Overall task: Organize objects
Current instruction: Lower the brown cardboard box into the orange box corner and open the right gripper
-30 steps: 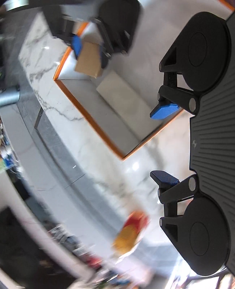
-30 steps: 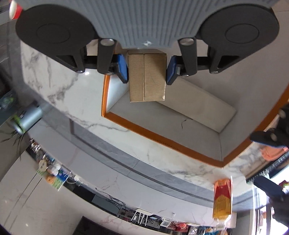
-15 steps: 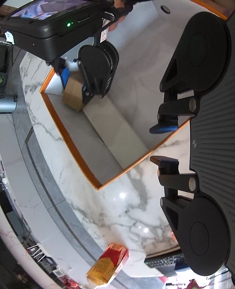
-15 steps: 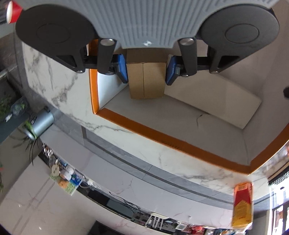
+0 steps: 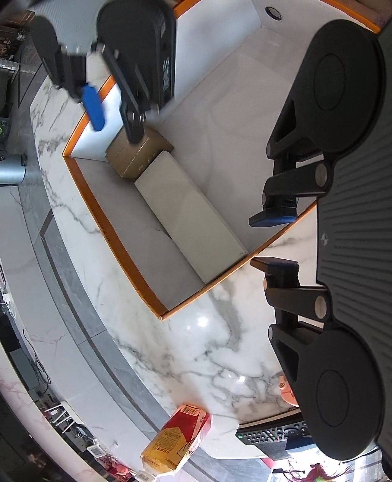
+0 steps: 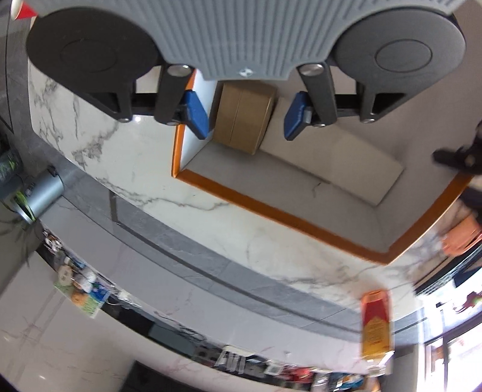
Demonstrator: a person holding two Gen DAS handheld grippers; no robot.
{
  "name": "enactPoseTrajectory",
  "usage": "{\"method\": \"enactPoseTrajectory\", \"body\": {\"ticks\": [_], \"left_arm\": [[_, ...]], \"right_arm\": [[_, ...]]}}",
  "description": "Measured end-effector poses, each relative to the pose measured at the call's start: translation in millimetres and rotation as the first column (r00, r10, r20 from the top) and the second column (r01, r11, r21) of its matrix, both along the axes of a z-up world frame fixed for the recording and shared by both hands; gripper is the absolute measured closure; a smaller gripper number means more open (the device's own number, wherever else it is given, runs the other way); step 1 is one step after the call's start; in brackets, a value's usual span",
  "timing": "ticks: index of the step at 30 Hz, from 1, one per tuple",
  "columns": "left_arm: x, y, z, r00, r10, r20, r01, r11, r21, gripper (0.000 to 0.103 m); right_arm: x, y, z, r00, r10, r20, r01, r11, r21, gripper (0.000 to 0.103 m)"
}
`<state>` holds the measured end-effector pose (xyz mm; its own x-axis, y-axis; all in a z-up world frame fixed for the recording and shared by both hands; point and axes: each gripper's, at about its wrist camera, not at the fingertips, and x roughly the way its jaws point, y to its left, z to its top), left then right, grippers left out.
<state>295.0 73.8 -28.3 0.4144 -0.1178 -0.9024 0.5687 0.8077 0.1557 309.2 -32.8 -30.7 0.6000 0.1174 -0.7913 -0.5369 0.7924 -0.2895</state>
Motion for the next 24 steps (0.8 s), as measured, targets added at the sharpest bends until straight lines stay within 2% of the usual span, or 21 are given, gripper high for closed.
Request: {"method": "enactPoseTrajectory", "body": {"ticks": [2,4,7,11,19,21,24], "left_arm": [[-2,0,0,1.0,0.001,0.003,-0.001,1.0,0.003,0.078],[-4,-1,0,1.0,0.0,0.006,0.0,1.0,0.009,0.078],[-8,-2,0,1.0,-0.006,0.006,0.006,1.0,0.014,0.078],[-14,-2,-1,1.0,-0.016,0.01,0.015,1.0,0.017,0.078],[-12,-3,-2,1.0,-0.013,0.007,0.013,1.0,0.018,0.078],[-10,-3,-2,1.0,-0.004,0.001,0.004,1.0,0.014,0.077],[-12,-3,0,1.0,0.012,0.0,-0.012,1.0,0.009,0.075]], "right_arm": [[-8,-1,-1,0.998,0.055,-0.041,-0.057,0.997,-0.045,0.078],[-11,-1,-7,0.992,0.08,-0.096,-0.088,0.993,-0.083,0.09],[-4,-1,-17,0.987,0.056,-0.153,-0.071,0.993,-0.092,0.097],[6,-1,-28,0.983,0.026,-0.18,-0.037,0.998,-0.059,0.103],[19,3,-37,0.982,0.024,-0.185,-0.028,0.999,-0.017,0.103],[16,2,-34,0.981,0.042,-0.19,-0.042,0.999,0.002,0.103],[4,-9,-13,0.977,0.064,-0.205,-0.049,0.996,0.08,0.102]]}}
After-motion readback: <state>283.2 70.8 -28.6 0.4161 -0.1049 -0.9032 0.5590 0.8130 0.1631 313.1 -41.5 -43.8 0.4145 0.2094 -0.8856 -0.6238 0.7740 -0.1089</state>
